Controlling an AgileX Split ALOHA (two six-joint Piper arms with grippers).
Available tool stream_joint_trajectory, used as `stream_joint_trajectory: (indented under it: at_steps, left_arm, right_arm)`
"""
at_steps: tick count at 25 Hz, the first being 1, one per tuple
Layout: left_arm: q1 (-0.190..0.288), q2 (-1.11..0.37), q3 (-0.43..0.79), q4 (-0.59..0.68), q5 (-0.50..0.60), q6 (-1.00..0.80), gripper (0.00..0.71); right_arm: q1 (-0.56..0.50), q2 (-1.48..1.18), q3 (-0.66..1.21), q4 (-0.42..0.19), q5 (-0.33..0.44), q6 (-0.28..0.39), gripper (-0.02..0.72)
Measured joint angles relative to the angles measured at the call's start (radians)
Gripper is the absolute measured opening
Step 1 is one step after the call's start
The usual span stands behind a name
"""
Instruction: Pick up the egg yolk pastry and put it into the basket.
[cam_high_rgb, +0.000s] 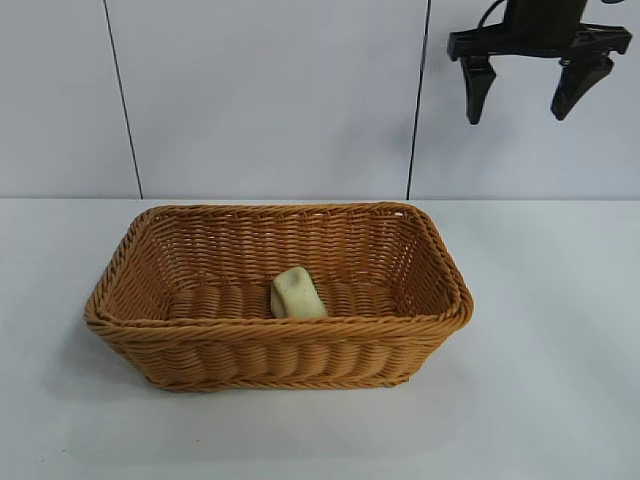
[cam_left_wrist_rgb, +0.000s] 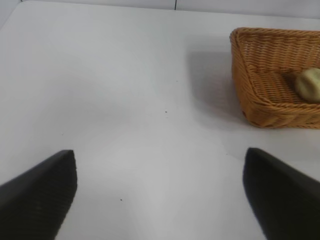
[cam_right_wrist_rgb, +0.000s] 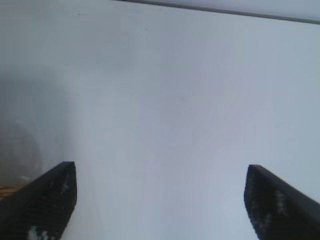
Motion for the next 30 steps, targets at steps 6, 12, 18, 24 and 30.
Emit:
stream_joint_trajectory:
  at_steps: [6, 12, 18, 24, 30]
  left_arm:
    - [0.000, 0.000, 0.000, 0.000, 0.000, 0.000, 0.696]
    - [0.000, 0.000, 0.000, 0.000, 0.000, 0.000, 0.696]
    - [0.000, 0.000, 0.000, 0.000, 0.000, 0.000, 0.696]
    - [0.000, 0.000, 0.000, 0.000, 0.000, 0.000, 0.696]
    - [0.000, 0.000, 0.000, 0.000, 0.000, 0.000, 0.696]
  right_arm:
    - [-0.043, -0.001, 0.019, 0.003, 0.000, -0.002, 0.631]
    - [-0.043, -0.066, 0.174, 0.023, 0.000, -0.045, 0.631]
    - [-0.043, -0.256, 0.455, 0.087, -0.002, -0.079, 0.631]
    - [-0.043, -0.497, 0.790, 0.120, -0.002, -0.123, 0.631]
    - [-0.043, -0.787, 1.139, 0.120, -0.003, -0.130, 0.631]
